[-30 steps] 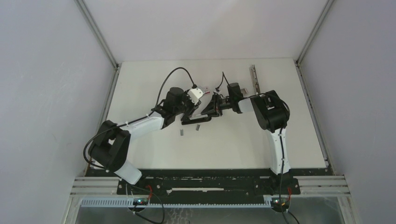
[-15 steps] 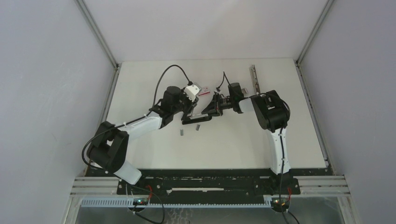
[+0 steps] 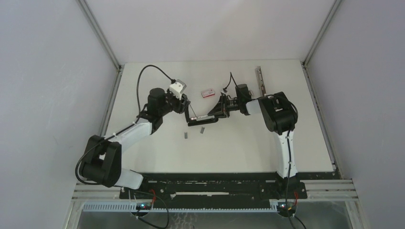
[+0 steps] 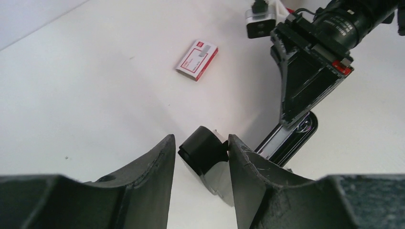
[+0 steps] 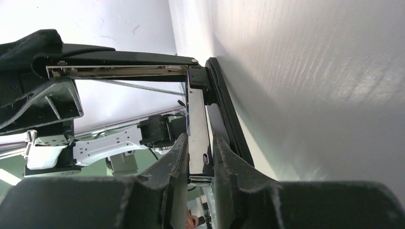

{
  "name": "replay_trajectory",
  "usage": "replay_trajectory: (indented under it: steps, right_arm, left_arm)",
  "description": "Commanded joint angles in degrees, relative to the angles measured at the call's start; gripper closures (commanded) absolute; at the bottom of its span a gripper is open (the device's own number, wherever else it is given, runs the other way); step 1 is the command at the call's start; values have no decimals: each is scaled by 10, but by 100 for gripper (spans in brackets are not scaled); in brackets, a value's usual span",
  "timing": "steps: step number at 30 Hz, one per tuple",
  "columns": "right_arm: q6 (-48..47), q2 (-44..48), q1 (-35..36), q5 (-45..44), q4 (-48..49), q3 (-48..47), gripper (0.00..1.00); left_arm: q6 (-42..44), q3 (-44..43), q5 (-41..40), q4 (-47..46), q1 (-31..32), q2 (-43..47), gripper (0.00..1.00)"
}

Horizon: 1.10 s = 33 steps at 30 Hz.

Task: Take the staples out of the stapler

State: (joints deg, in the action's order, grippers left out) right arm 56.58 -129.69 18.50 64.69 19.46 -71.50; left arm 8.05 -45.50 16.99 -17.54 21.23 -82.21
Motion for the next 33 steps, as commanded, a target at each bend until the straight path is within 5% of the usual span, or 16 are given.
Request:
replay_trajectory:
  steps: [1, 17, 24, 33]
  right_arm:
    - [-42, 17, -23, -16, -13, 6, 92]
    - [-88, 22, -26, -19, -66, -15, 89]
    - [-113, 27, -16, -19, -93, -29, 89]
    - [-165, 30, -5, -25, -154, -55, 88]
  left_arm:
    - [3, 29, -12, -38, -27, 52, 50]
    - [92, 71, -68, 47, -78, 114, 48]
    - [158, 9, 47, 113, -68, 107, 42]
    - [310, -160, 175, 269, 5, -17, 35]
